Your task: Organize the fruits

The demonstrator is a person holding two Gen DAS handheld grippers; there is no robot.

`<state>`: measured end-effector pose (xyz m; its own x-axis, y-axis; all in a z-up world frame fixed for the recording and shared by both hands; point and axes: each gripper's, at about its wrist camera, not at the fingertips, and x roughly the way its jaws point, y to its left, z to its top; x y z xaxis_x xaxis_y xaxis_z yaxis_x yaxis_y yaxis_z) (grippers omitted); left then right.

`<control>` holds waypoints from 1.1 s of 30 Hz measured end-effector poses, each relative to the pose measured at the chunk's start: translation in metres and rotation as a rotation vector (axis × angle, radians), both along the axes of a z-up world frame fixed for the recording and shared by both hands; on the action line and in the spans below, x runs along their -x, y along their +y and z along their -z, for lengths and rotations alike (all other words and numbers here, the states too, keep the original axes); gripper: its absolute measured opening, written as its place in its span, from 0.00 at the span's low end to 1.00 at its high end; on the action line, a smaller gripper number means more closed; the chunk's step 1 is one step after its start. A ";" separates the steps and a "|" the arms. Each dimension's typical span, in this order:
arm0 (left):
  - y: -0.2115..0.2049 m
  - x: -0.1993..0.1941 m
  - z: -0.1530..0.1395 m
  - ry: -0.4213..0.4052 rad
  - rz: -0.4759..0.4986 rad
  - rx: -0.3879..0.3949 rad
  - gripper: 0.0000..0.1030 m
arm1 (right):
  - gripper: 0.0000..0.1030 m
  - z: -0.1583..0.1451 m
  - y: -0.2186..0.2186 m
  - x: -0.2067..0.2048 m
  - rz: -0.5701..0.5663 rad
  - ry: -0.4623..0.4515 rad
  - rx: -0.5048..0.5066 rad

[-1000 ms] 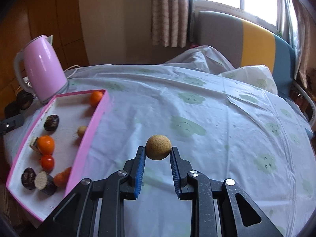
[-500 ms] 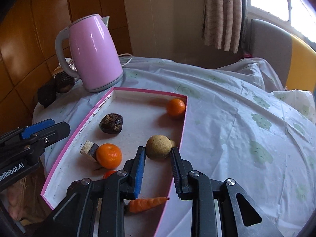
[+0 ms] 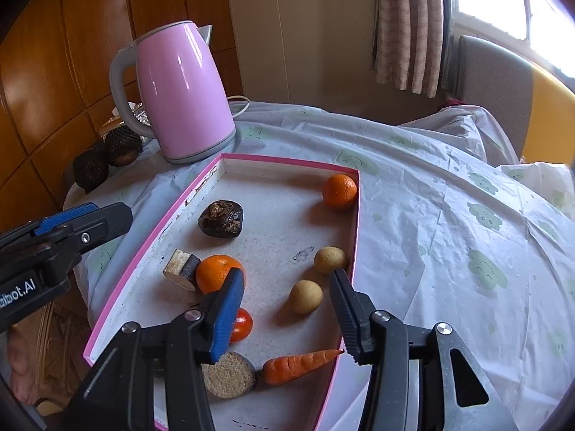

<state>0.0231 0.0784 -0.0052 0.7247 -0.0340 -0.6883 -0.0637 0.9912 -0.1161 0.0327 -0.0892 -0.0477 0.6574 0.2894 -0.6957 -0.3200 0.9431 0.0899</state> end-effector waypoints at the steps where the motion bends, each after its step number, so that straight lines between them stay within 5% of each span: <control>1: 0.000 0.001 -0.001 -0.002 0.001 0.000 0.50 | 0.55 -0.001 0.000 0.002 0.005 -0.005 0.001; 6: -0.001 0.006 -0.003 -0.011 -0.002 -0.001 0.50 | 0.59 -0.006 0.000 0.011 0.025 -0.032 0.009; 20: -0.006 0.023 -0.021 -0.078 -0.015 -0.036 0.61 | 1.00 -0.023 -0.008 0.042 0.103 -0.150 0.042; 33: 0.000 0.032 -0.029 -0.138 -0.138 -0.105 0.70 | 1.00 -0.026 -0.012 0.051 0.129 -0.167 0.044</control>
